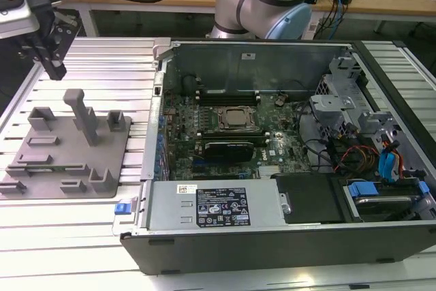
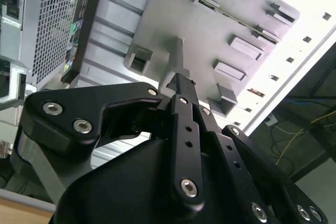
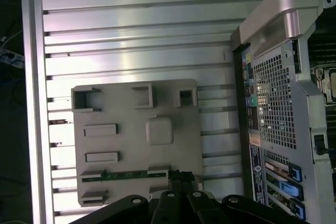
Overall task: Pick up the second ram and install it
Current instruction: 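Reach for the second ram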
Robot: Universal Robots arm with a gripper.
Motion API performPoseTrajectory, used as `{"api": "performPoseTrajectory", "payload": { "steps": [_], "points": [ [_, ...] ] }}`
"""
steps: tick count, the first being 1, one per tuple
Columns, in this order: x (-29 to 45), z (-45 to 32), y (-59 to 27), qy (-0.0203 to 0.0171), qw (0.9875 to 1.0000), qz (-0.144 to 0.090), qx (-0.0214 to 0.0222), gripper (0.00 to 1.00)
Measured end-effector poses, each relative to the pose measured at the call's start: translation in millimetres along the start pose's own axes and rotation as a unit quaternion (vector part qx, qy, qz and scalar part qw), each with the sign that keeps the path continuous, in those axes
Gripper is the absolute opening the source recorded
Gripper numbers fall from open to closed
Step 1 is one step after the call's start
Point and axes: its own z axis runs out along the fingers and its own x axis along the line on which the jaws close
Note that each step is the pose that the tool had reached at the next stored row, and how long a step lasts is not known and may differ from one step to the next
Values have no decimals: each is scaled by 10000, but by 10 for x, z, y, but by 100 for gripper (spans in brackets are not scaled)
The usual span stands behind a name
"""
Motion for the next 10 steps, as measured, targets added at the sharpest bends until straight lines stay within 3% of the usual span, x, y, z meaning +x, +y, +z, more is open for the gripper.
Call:
{"api": "performPoseTrajectory", "payload": {
  "steps": [10],
  "points": [
    [173,52,-16,0,10000,0,0,8]
  ]
}}
